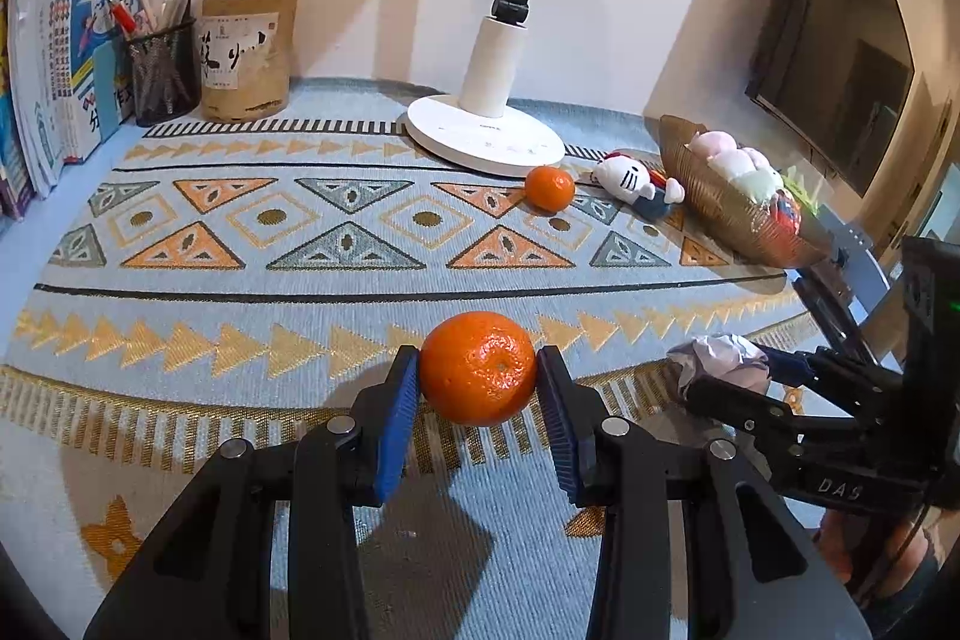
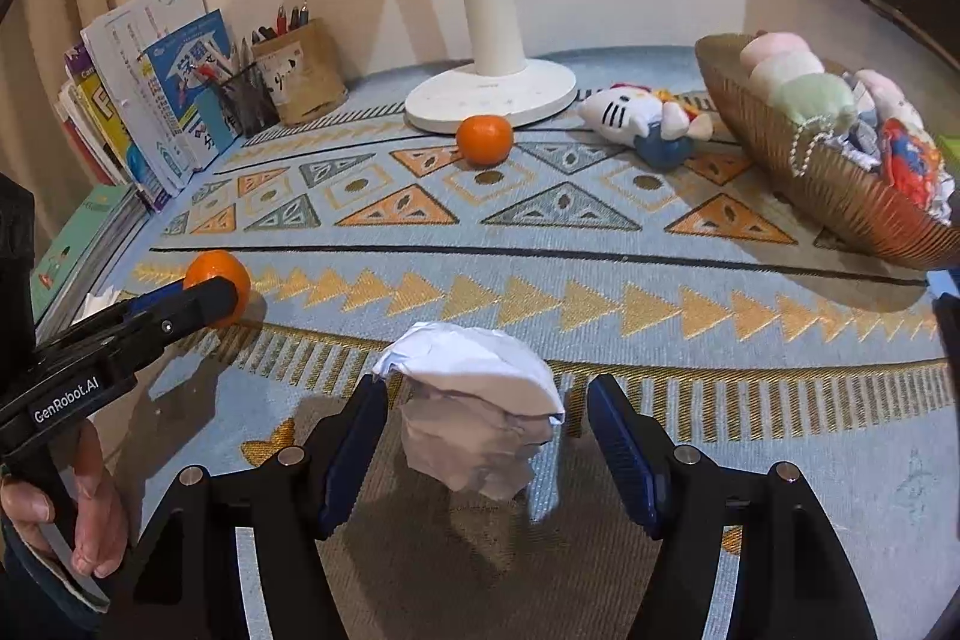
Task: Organize objects
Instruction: 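Carry the orange and paper over the basket and open both grippers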
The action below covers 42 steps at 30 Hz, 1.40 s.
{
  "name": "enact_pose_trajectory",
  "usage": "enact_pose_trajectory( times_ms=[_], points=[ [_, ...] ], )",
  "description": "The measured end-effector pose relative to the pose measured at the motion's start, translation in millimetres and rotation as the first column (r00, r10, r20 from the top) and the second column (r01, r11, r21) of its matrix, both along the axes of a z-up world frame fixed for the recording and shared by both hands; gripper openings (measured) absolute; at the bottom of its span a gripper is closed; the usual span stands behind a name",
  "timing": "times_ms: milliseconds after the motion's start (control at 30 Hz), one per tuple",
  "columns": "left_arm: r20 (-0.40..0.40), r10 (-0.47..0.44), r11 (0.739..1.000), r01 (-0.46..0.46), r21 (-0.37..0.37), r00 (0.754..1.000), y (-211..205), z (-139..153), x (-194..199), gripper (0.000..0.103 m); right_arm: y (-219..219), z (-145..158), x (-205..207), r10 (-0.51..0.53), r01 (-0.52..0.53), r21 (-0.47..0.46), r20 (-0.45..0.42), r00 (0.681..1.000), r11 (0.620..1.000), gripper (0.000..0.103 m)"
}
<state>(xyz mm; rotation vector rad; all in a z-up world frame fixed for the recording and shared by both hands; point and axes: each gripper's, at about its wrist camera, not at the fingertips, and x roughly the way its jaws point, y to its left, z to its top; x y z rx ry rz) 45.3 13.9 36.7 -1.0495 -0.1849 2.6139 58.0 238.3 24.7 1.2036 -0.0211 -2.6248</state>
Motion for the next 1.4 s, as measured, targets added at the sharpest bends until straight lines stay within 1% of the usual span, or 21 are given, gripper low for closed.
enact_pose_trajectory(
  times_ms=[33,100,167,400,500,533,567,633,700,767,833,900,933,1033,1100,1167,1200,1233,1300,1333,1400],
  points=[
    [-0.004,0.0,1.0,0.0,-0.006,1.0,1.0,0.1,0.6,0.036,-2.7,1.1,1.7,0.007,-0.007,0.014,-0.011,1.0,1.0,0.06],
    [-0.01,-0.003,1.0,0.003,-0.019,1.0,2.4,0.4,1.4,0.036,-10.2,2.0,5.2,0.013,-0.011,0.064,-0.033,0.999,0.998,0.053],
    [-0.009,-0.003,1.0,0.003,-0.027,1.0,3.2,-0.1,1.5,0.036,-14.6,2.4,7.1,0.021,-0.017,0.091,-0.044,0.999,0.996,0.049],
    [-0.001,0.005,0.999,-0.005,-0.038,1.0,4.4,-1.1,0.8,0.036,-12.2,4.8,9.0,0.011,-0.005,0.088,-0.069,0.998,0.996,0.047],
    [-0.014,0.018,0.997,-0.019,-0.069,1.0,12.5,2.7,4.3,0.036,-10.8,7.3,12.1,0.0,0.007,0.082,-0.09,0.996,0.997,0.047],
    [-0.011,0.006,0.998,-0.006,-0.059,1.0,17.1,5.1,6.0,0.036,-8.6,8.7,13.5,-0.006,0.013,0.073,-0.098,0.995,0.997,0.047],
    [0.0,-0.021,0.999,0.021,-0.03,1.0,23.4,8.7,7.1,0.036,-5.6,10.0,14.5,-0.013,0.019,0.058,-0.103,0.995,0.998,0.047],
    [0.011,-0.075,0.997,0.075,-0.003,0.997,39.0,17.3,5.8,0.036,0.3,10.3,14.4,-0.013,0.014,0.015,-0.081,0.997,1.0,0.047],
    [0.008,-0.1,0.995,0.101,-0.02,0.995,55.1,27.5,0.8,0.036,5.8,9.8,16.1,-0.007,0.006,-0.022,-0.058,0.998,1.0,0.047],
    [-0.011,-0.134,0.99,0.134,-0.043,0.991,71.7,41.2,-7.8,0.036,16.6,14.4,21.1,-0.012,0.008,-0.079,-0.054,0.998,0.997,0.047],
    [-0.027,-0.158,0.986,0.156,-0.053,0.987,86.6,52.5,-16.1,0.036,34.8,21.2,24.9,-0.047,0.04,-0.117,-0.054,0.997,0.992,0.047],
    [-0.025,-0.193,0.981,0.193,-0.032,0.981,103.3,61.0,-26.6,0.036,56.2,33.8,28.0,-0.102,0.093,-0.115,-0.075,0.992,0.989,0.047],
    [-0.022,-0.219,0.976,0.218,-0.02,0.976,114.9,65.6,-35.1,0.036,68.5,42.9,29.0,-0.133,0.122,-0.111,-0.095,0.987,0.986,0.047],
    [-0.042,-0.281,0.959,0.28,-0.032,0.959,156.8,81.6,-62.4,0.036,108.9,77.2,26.5,-0.233,0.215,-0.123,-0.164,0.958,0.969,0.047],
    [-0.075,-0.314,0.949,0.309,-0.065,0.947,189.9,91.4,-82.7,0.036,139.2,99.5,17.7,-0.295,0.267,-0.152,-0.209,0.932,0.952,0.047],
    [-0.079,-0.335,0.94,0.328,-0.088,0.939,218.1,95.0,-100.0,0.036,171.8,117.0,4.7,-0.385,0.351,-0.173,-0.242,0.891,0.92,0.047],
    [-0.077,-0.337,0.939,0.329,-0.097,0.938,230.3,94.7,-106.5,0.036,191.1,122.4,-4.2,-0.442,0.406,-0.186,-0.24,0.864,0.895,0.047],
    [-0.077,-0.331,0.941,0.323,-0.101,0.94,242.3,93.0,-112.4,0.036,206.3,124.0,-12.7,-0.481,0.443,-0.201,-0.225,0.847,0.874,0.047],
    [-0.088,-0.344,0.938,0.338,-0.075,0.935,259.9,87.7,-119.6,0.036,230.4,120.5,-27.6,-0.524,0.482,-0.23,-0.177,0.834,0.845,0.047],
    [-0.092,-0.36,0.933,0.355,-0.064,0.928,269.4,85.0,-123.9,0.036,241.1,115.6,-34.3,-0.535,0.493,-0.243,-0.149,0.832,0.835,0.047],
    [-0.098,-0.381,0.924,0.374,-0.086,0.919,287.4,79.8,-130.9,0.036,254.4,106.4,-41.1,-0.545,0.503,-0.26,-0.123,0.83,0.824,0.047]
  ],
)
